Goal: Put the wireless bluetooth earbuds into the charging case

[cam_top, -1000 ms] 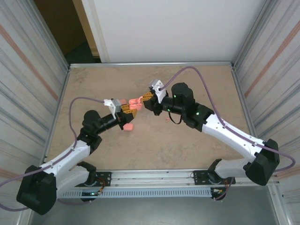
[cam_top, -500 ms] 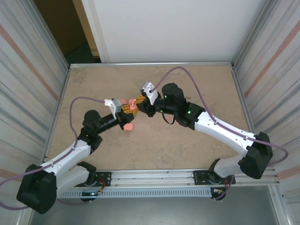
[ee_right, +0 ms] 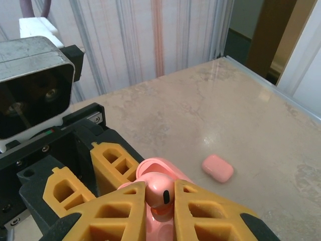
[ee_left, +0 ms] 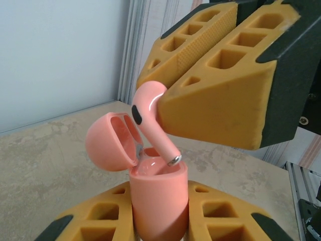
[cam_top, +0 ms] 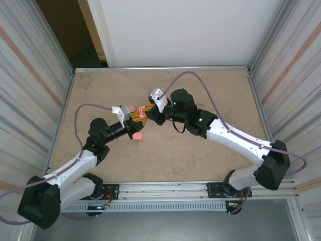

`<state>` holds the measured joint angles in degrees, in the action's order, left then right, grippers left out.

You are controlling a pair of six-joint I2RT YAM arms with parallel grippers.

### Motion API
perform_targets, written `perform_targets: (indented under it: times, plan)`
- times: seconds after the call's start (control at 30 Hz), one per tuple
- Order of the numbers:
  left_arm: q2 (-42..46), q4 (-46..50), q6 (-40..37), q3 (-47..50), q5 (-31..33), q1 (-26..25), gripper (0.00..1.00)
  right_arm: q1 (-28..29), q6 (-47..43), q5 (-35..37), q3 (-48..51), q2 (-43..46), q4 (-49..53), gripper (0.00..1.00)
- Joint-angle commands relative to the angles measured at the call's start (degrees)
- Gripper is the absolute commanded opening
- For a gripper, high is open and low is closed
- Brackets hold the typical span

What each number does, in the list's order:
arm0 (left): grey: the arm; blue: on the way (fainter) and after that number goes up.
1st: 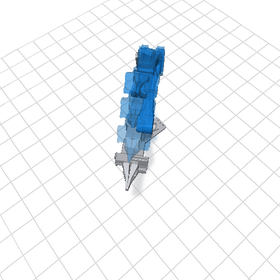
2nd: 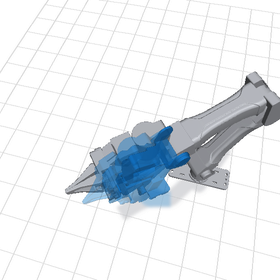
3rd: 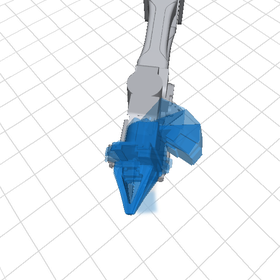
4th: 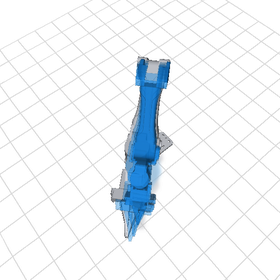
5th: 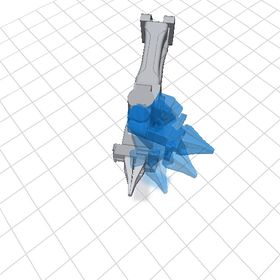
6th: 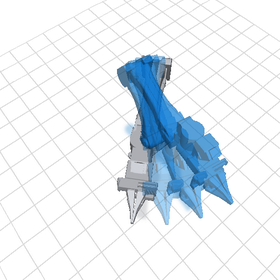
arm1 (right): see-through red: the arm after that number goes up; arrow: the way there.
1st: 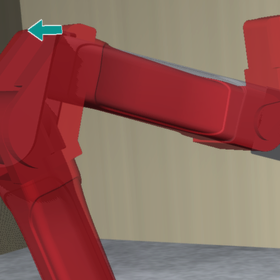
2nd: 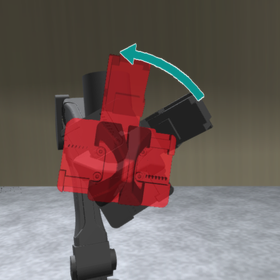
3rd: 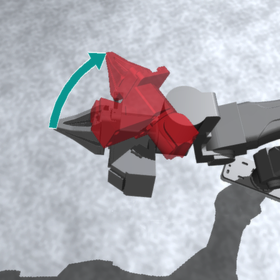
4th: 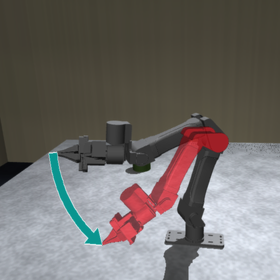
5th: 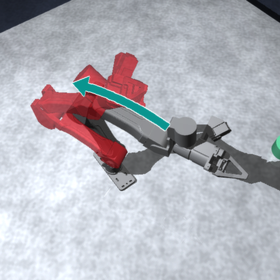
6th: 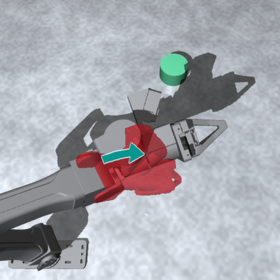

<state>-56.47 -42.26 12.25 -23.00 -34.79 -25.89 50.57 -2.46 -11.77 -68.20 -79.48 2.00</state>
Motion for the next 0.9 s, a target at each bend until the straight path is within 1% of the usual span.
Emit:
perform_targets:
  times: [0.0, 0.27, 0.57, 0.87]
  plan:
    - [0.5, -1.9, 0.4, -1.5, -0.8, -0.4, 0.00, 0.7, -2.2, 1.0, -2.1, -0.7, 1.9, 0.16]
    - [0.6, -1.5, 0.1, -1.8, -0.7, -0.3, 0.00, 0.9, -2.3, 0.6, -1.6, -0.5, 2.6, 0.17]
    - [0.5, -1.5, 0.1, -2.0, -0.7, -0.4, 0.00, 0.9, -2.1, 1.8, -1.3, -0.6, 2.7, 0.17]
    - [0.6, -1.4, 0.0, -2.3, -0.6, -0.4, 0.00, 0.9, -1.9, -0.9, -1.0, -0.3, 3.0, 0.18]
